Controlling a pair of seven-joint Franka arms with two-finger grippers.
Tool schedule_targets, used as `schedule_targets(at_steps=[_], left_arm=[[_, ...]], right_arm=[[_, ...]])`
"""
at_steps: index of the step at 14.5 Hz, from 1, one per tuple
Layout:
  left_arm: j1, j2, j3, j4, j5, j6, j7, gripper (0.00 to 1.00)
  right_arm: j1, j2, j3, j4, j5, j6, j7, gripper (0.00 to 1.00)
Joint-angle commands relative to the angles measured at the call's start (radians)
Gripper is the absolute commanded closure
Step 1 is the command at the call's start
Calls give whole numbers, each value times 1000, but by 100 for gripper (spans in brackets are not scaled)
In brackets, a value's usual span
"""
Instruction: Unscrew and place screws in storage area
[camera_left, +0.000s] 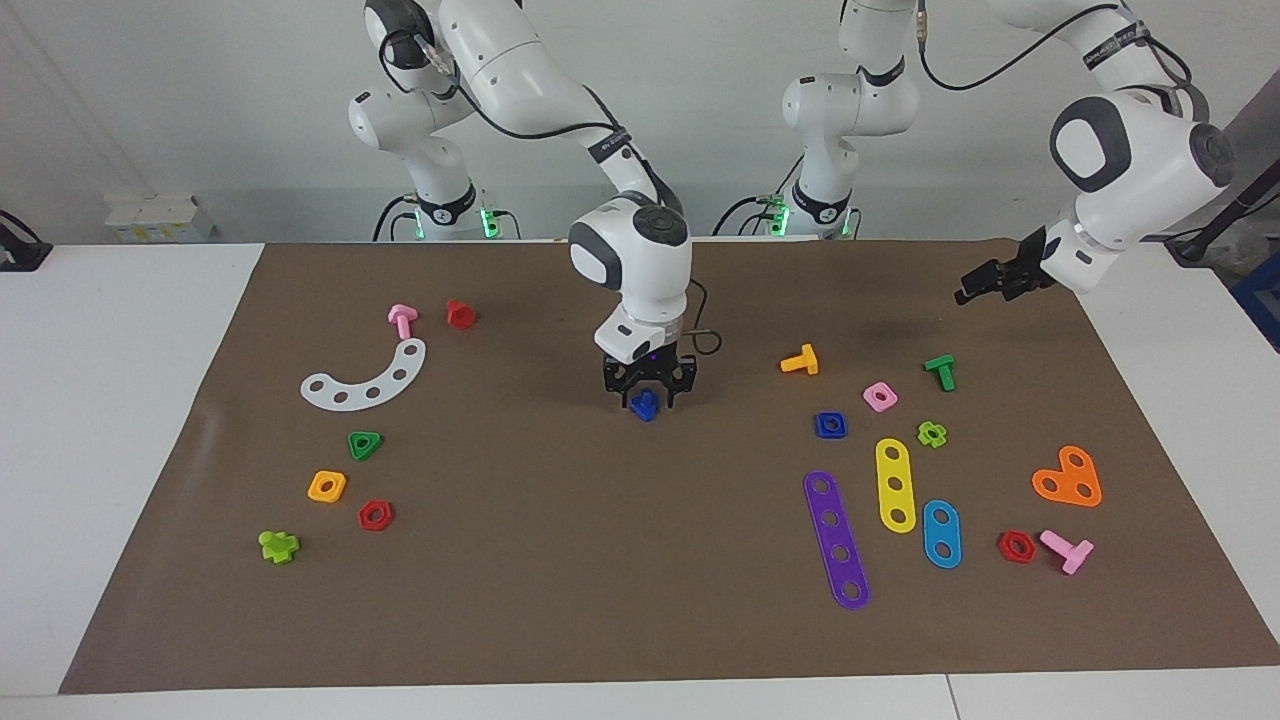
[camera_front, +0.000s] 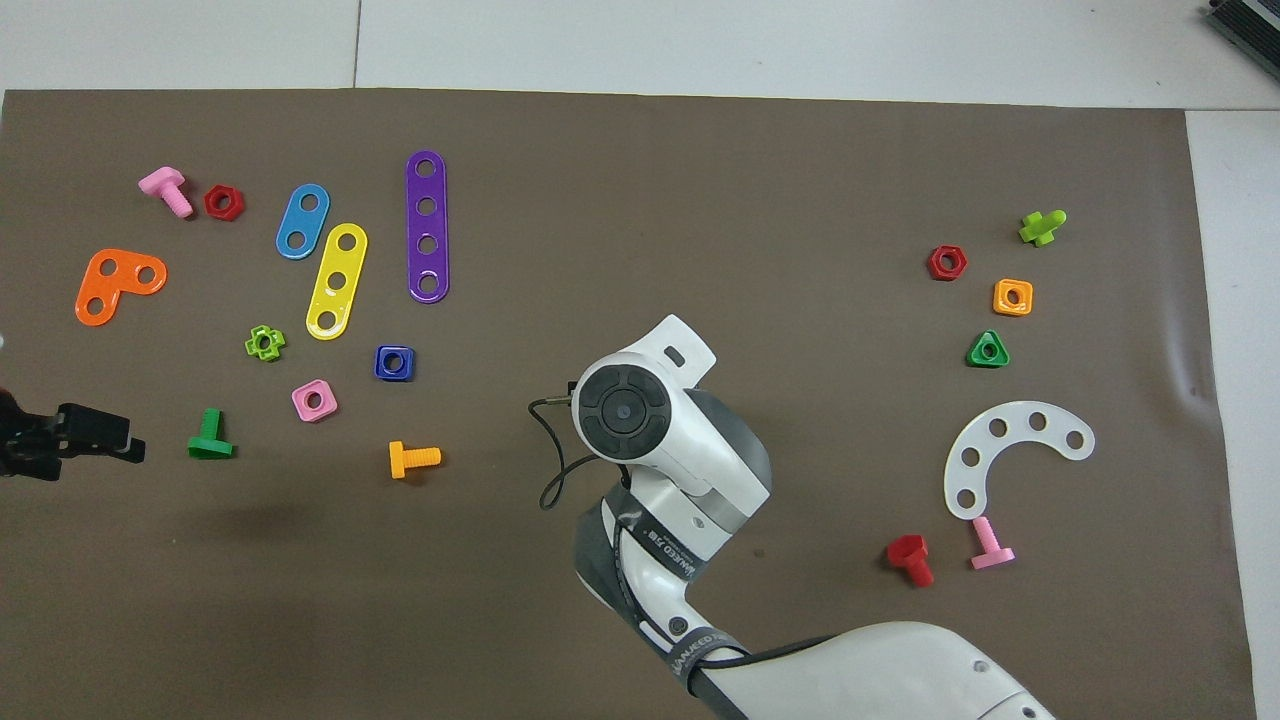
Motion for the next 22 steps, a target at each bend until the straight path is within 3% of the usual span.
schedule_targets(at_steps=[1, 3, 4, 6, 11, 15, 22], left_arm=[[-12, -35, -38, 106, 65, -28, -42, 0], [-14, -22, -40, 203, 66, -45, -38, 0], [-16, -19, -41, 240, 68, -46, -37, 0], [-38, 1, -41, 307, 74, -68, -35, 0], [-108, 8, -43, 328, 128, -59, -34, 0], [-114, 11, -67, 340, 129, -52, -32, 0], [-158, 42, -67, 378, 88, -55, -49, 0]], right_arm=[[4, -8, 0, 7, -21, -33, 29, 35], [2, -10, 0, 7, -21, -32, 27, 49], [2, -10, 0, 7, -21, -32, 24, 62], [2, -14, 0, 7, -21, -35, 16, 99], [-33, -50, 0, -2, -11, -59, 15, 100], [-163, -94, 1, -14, -1, -58, -51, 100], [-393, -205, 3, -163, 73, -47, -347, 100]])
